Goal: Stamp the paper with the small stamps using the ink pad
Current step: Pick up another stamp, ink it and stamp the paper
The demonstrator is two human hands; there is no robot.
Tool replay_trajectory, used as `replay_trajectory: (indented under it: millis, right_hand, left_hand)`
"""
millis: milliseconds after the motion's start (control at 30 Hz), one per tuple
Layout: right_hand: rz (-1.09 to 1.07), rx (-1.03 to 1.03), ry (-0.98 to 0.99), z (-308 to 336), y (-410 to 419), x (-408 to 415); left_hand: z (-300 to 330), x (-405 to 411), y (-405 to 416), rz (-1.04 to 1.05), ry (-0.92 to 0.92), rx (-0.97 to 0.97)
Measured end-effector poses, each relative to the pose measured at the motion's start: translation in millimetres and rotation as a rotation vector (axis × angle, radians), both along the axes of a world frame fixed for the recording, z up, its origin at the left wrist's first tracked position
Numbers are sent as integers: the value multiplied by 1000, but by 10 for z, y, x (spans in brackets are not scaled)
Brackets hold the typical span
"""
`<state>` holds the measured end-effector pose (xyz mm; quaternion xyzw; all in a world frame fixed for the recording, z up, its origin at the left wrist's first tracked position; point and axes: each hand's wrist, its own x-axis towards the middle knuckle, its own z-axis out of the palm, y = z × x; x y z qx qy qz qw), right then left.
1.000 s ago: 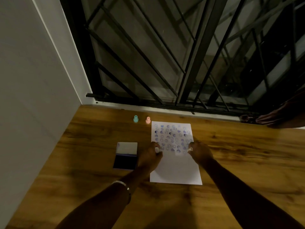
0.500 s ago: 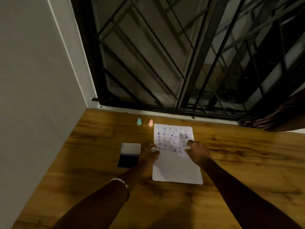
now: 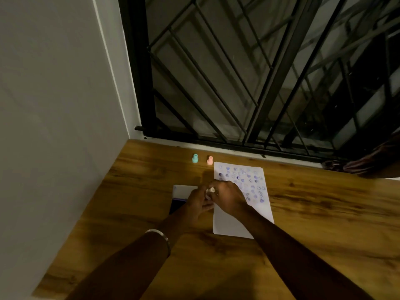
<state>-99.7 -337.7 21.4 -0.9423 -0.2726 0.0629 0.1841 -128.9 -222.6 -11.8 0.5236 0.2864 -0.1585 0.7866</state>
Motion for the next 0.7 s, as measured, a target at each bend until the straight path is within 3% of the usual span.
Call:
replay_trajectory:
  millis: [333, 700]
  right_hand:
    - [0, 1, 59, -77, 207, -69]
    - [3, -66, -45, -48, 498, -55]
  left_hand:
    - [79, -127, 232, 34, -2, -71]
    - [106, 18, 464, 111, 76, -46]
